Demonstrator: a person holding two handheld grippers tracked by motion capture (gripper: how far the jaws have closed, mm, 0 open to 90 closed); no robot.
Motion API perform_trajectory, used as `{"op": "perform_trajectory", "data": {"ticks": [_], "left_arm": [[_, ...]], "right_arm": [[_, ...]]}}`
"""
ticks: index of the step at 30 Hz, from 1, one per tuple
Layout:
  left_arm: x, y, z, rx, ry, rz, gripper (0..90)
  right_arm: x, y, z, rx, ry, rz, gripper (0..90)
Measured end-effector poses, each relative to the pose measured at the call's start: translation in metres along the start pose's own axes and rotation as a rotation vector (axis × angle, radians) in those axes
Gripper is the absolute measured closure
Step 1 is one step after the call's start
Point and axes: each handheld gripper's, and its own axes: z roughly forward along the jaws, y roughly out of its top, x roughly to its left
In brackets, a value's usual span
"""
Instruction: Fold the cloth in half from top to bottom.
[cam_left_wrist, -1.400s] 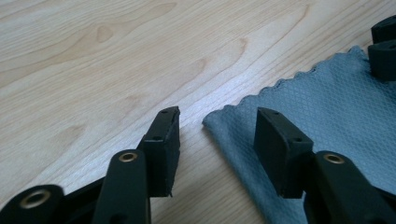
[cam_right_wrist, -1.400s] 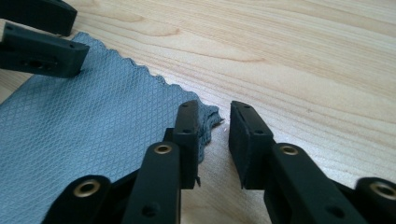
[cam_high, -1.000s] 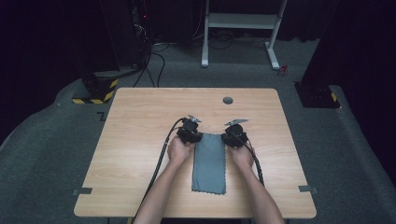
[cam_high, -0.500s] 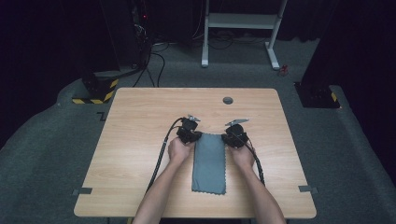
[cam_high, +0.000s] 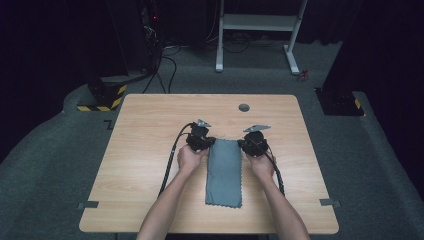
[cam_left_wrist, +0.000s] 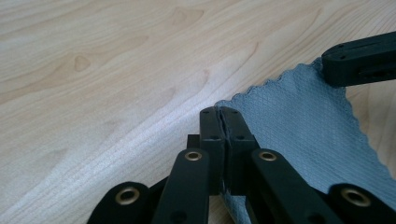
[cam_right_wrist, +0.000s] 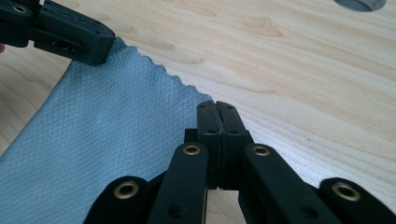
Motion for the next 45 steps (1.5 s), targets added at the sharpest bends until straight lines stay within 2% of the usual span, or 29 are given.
{"op": "perform_trajectory", "data": {"ticks": [3, 4, 7, 9, 10, 12, 16, 19, 27, 31, 34, 45], "left_arm": [[0.003, 0.001, -0.002, -0.012, -0.005, -0.012, 88.3], [0.004, 0.002, -0.003, -0.011, 0.004, -0.011, 88.3], [0.007, 0.006, -0.006, -0.016, 0.009, -0.011, 88.4], [0.012, 0.015, -0.012, -0.050, 0.009, -0.033, 88.4], [0.012, 0.015, -0.012, -0.050, 0.009, -0.033, 88.4], [0.013, 0.027, -0.019, -0.055, 0.026, -0.015, 88.4], [0.012, 0.032, -0.028, -0.082, 0.025, -0.007, 88.4], [0.009, 0.025, -0.027, -0.066, 0.011, 0.011, 88.4], [0.006, 0.015, -0.024, -0.040, -0.015, 0.038, 88.4], [0.003, 0.010, -0.026, -0.030, -0.024, 0.057, 88.3], [0.001, 0.005, -0.028, -0.023, -0.031, 0.067, 88.3], [-0.003, -0.011, -0.025, -0.014, -0.047, 0.074, 88.2]], "right_arm": [[-0.001, 0.002, -0.001, -0.013, 0.012, 0.016, 90.0], [-0.001, 0.005, -0.001, -0.001, 0.014, 0.014, 90.0], [0.002, 0.016, -0.006, -0.015, 0.010, -0.001, 90.0], [0.002, 0.028, -0.009, -0.018, 0.000, -0.013, 90.0], [0.001, 0.031, -0.010, -0.021, -0.003, -0.012, 90.0], [0.001, 0.039, -0.013, -0.036, -0.007, -0.015, 90.0], [0.003, 0.048, -0.021, -0.062, -0.009, -0.024, 90.0], [0.005, 0.043, -0.020, -0.050, -0.006, -0.043, 90.0], [0.007, 0.027, -0.014, -0.025, 0.010, -0.056, 90.0], [0.007, 0.021, -0.015, -0.013, 0.030, -0.052, 90.0], [0.011, 0.016, -0.017, -0.012, 0.045, -0.075, 89.9], [0.015, 0.003, -0.015, 0.007, 0.069, -0.086, 89.9]]}}
